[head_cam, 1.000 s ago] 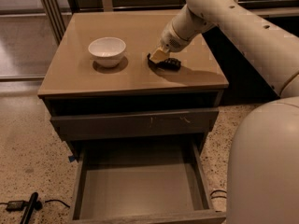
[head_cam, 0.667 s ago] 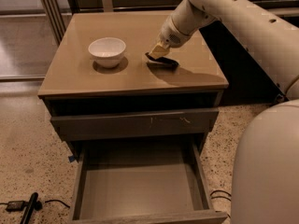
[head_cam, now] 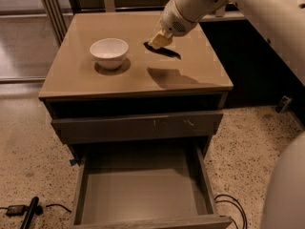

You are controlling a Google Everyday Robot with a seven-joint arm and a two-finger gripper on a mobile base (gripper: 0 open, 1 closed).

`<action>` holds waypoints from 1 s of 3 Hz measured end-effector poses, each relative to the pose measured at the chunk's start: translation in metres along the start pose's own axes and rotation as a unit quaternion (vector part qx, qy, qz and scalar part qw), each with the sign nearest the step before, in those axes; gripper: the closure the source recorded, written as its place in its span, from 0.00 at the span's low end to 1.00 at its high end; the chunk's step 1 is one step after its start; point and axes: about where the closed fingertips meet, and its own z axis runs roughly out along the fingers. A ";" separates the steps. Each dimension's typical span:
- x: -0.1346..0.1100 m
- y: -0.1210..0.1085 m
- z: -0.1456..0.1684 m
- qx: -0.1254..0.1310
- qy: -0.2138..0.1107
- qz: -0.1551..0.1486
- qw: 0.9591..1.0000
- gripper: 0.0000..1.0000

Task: Place rxbar chocolate into middle drawer

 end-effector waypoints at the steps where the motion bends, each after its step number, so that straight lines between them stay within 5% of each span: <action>1: 0.000 0.023 -0.030 0.011 -0.012 -0.001 1.000 1.00; 2: 0.011 0.055 -0.068 0.032 -0.023 0.017 0.999 1.00; 3: 0.052 0.133 -0.088 0.033 -0.031 0.062 0.997 1.00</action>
Offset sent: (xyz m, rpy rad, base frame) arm -0.1443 -0.0786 0.0285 0.0868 -0.0560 -0.1333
